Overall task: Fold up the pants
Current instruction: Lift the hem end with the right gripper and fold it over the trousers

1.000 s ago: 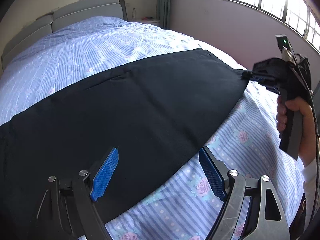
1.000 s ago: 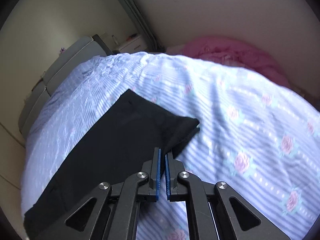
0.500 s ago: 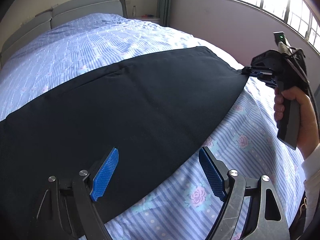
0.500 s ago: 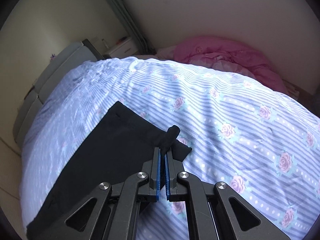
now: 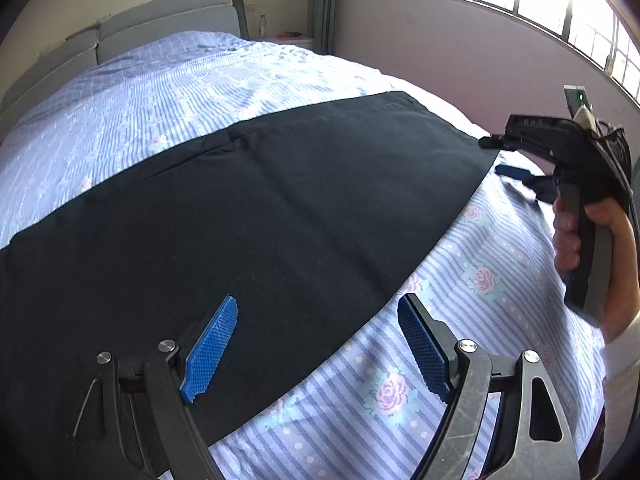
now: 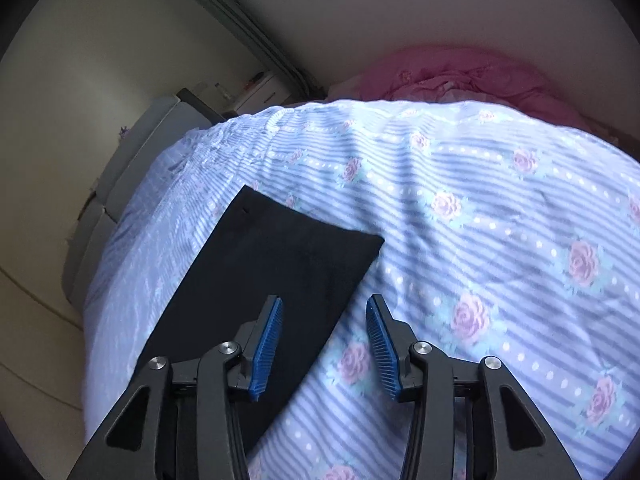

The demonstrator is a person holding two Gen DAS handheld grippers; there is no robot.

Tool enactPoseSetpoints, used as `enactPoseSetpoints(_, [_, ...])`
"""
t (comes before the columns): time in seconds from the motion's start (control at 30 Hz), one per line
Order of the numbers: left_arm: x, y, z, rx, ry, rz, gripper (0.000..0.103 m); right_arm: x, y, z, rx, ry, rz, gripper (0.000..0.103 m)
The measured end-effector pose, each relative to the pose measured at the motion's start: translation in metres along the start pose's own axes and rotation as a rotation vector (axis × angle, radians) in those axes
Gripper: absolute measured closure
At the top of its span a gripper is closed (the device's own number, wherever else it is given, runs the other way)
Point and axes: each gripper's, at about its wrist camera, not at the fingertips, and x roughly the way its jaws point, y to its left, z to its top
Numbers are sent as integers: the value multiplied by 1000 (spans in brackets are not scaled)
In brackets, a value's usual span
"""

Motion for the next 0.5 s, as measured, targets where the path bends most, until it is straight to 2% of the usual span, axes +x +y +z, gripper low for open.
enactPoseSetpoints(0.1, [-4,-3,-2,23,-13,11,20,13,-2,-7,6,36,9,57])
enactPoseSetpoints(0.27, [-3,-6,-7,9,-14,24,20,34,4,-1,-2,13,-37,59])
enactPoseSetpoints(0.3, [-1,-5,-7,4,-5,18,20,39,8,1,-20,11,-67,62])
enactPoseSetpoints(0.33, [0,-5,-8,1,6,13,20,41,12,2,-32,7,-93,72])
enactPoseSetpoints(0.37, [0,-3,-9,-3,10,10,20,42,18,2,-55,1,-119,89])
enactPoseSetpoints(0.4, [0,-2,-9,-5,9,9,20,41,24,2,-77,-4,-132,95])
enactPoseSetpoints(0.5, [-11,13,-11,-25,-15,10,20,15,56,3,-231,-87,-174,97])
